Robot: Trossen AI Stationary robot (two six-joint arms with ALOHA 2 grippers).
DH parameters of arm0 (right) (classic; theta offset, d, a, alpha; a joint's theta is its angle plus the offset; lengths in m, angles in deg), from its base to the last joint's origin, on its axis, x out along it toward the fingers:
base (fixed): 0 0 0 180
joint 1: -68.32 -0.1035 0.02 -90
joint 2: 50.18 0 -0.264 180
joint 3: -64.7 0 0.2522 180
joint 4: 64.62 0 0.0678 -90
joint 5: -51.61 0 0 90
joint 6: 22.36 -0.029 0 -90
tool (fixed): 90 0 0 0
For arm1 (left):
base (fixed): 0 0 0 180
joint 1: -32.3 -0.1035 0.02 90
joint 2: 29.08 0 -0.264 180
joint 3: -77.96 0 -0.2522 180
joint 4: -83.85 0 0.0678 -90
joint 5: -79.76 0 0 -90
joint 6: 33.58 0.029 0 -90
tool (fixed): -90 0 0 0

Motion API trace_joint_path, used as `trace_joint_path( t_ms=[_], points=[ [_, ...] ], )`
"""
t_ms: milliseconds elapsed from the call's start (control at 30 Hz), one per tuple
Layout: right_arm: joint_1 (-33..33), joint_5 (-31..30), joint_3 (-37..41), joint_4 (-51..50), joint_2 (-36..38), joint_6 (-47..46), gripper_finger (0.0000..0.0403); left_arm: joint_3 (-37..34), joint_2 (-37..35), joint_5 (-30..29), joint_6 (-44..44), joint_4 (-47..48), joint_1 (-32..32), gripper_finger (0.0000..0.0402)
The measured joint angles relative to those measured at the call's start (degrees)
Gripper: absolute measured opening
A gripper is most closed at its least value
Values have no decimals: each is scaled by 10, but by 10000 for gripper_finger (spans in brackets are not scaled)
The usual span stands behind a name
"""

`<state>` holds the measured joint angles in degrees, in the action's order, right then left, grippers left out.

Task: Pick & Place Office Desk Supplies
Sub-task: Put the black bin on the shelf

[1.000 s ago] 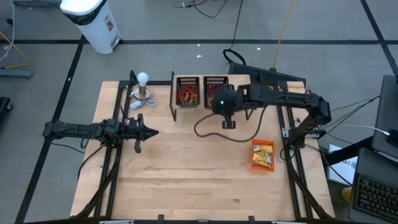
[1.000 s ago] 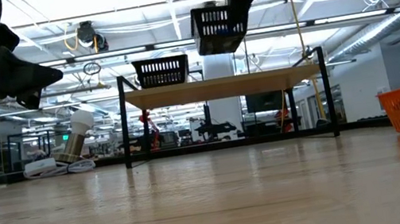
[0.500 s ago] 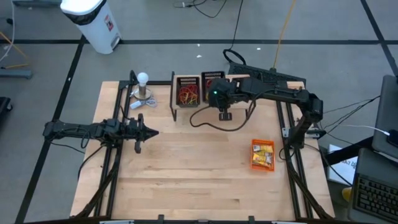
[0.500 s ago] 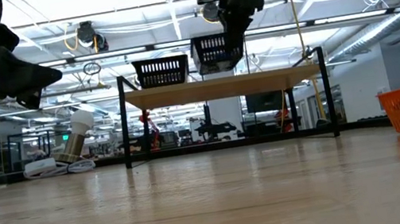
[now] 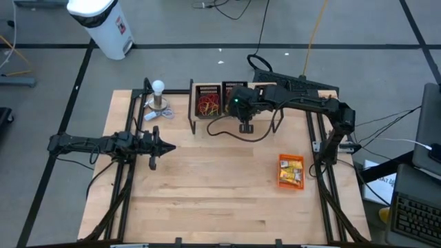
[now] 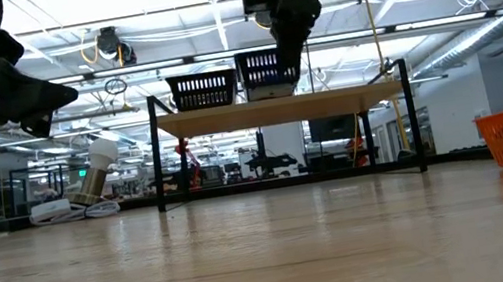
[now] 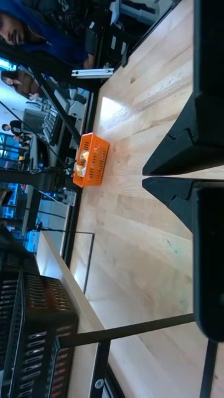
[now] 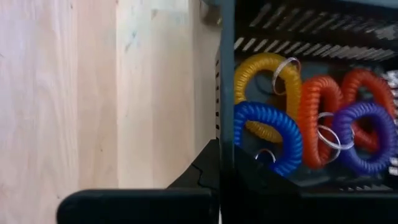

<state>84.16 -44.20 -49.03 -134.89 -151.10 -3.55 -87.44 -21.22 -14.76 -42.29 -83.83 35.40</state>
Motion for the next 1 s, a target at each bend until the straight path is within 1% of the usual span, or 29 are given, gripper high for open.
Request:
trace_joint_path(
  t_ms=[200, 433, 567, 700, 1000],
  points=[
    [0, 1, 0, -5, -1, -8, 0, 0, 0, 0, 0, 0, 0, 19],
    [0, 1, 30, 0, -2, -14, 0, 0, 0, 0, 0, 0, 0, 19],
    [-1, 2, 34, 3, 0, -11, 0, 0, 0, 1, 0, 0, 0, 19],
    [-1, 27, 34, 19, 0, -12, 0, 0, 0, 1, 5, 0, 0, 19],
    [-1, 30, 34, 19, 0, -16, 0, 0, 0, 1, 7, 0, 0, 19]
  ],
)
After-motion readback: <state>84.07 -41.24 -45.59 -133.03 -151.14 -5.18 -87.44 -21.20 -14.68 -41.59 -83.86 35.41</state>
